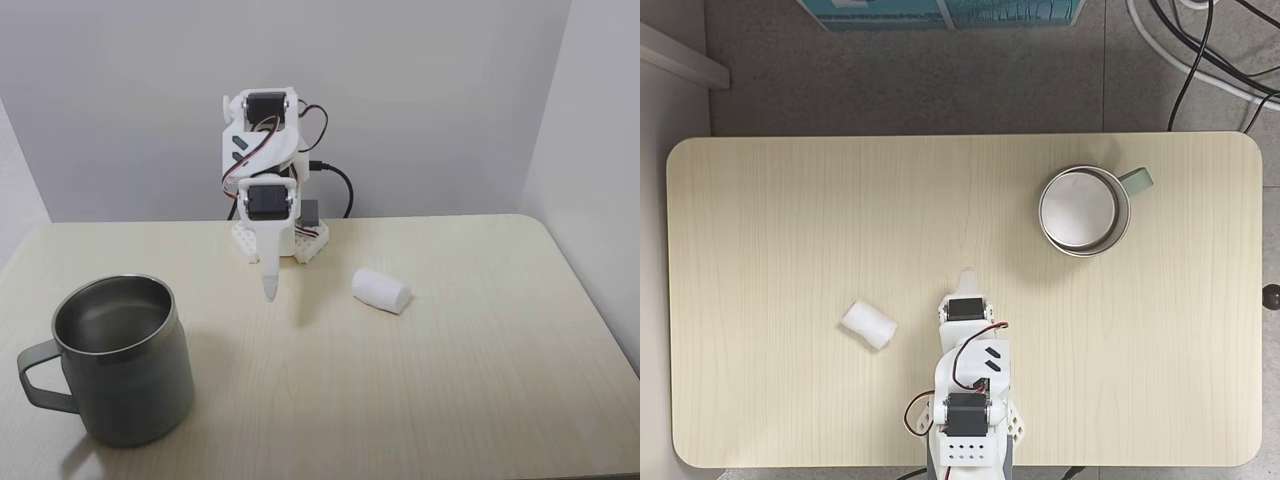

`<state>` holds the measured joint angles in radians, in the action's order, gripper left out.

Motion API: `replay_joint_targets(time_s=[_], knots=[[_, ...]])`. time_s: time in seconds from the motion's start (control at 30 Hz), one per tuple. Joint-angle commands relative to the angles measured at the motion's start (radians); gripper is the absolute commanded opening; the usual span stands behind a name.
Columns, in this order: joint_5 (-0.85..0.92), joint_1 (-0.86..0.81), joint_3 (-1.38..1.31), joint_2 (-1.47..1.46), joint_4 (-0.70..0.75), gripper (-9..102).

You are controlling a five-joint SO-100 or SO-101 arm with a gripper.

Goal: Grasp a dressing and put it in the cup.

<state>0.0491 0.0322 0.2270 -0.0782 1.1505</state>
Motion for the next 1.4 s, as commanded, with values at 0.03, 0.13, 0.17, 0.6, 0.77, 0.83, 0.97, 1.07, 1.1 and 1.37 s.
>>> replay_joint_targets(time_s=[0.03, 0.13, 0.17, 0.6, 0.77, 0.83, 0.97, 1.07, 1.1, 1.37], knots=[[-0.002, -0.048, -0.021, -0.008, -0.091, 0], [-0.002, -0.048, -0.021, -0.008, -0.091, 0], [-0.002, -0.048, -0.021, -0.008, -0.091, 0], [0.02, -0.043, -0.011, -0.008, -0.084, 0], [0.08, 0.005, 0.184, 0.006, 0.012, 0], [0.129, 0.058, 0.287, 0.083, 0.046, 0], [0.258, 0.196, 0.551, 0.39, 0.121, 0], [0.39, 0.296, 0.756, 0.584, 0.227, 1], [0.443, 0.33, 0.824, 0.641, 0.275, 4], [0.842, 0.6, 1.106, 0.994, 0.603, 22]])
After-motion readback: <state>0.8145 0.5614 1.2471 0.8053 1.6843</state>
